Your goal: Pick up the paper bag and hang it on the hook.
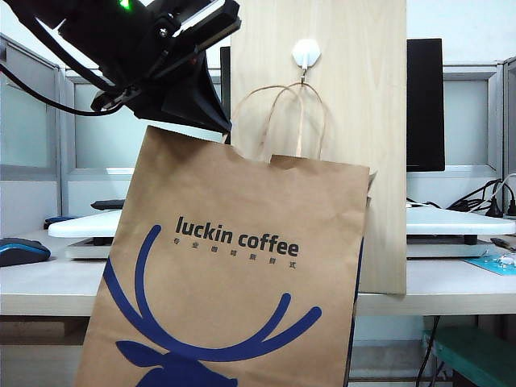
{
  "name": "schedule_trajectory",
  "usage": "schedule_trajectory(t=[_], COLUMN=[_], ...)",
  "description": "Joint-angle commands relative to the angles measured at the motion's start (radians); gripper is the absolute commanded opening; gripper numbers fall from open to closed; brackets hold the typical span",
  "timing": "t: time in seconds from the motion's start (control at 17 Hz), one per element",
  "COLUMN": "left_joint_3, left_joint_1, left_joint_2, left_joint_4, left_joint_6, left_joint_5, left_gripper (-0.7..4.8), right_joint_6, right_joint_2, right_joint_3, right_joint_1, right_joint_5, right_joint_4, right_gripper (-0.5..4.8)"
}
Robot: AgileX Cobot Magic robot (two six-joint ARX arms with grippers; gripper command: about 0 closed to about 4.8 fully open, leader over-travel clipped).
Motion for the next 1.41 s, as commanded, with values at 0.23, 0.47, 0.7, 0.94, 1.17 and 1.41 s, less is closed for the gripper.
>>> schedule_trajectory(t=[0.23,0.47,0.7,0.94,1.17,1.41], left_joint_3=[0.002,0.002,0.002,0.002,0.002,-0.006], left_joint_1=[0.001,0.001,0.001,0.001,0.001,0.001], left_joint_2=[-0.003,-0.003,-0.018,-0.031,-0.117,-0.329], left_joint_4=[0.015,0.014,-0.023,-0.068,-0.062,-0.154], left_joint_6=[0.0,0.0,0.002,0.032,0.089,0.132], left_joint_5=[-0.004,-0.001,-0.001,-0.049,-0.16,-0.179], left_gripper=[1.23,1.53,1.09,-0.06,-0.06,-0.06], right_joint_6=[0.0,0.0,0.0,0.0,0.0,0.0], right_joint_2=[0.0,0.0,0.0,0.0,0.0,0.0], right_joint_3=[-0.006,-0.006,-0.006,-0.006,-0.006,-0.006], right_joint_1=[0.0,0.0,0.0,0.0,0.0,0.0], right_joint_5=[0.001,0.001,0.002,0.001,0.002,0.001], right_joint_4=[0.011,0.011,0.011,0.011,0.011,0.011], right_gripper=[0.0,0.0,0.0,0.0,0.0,-0.01])
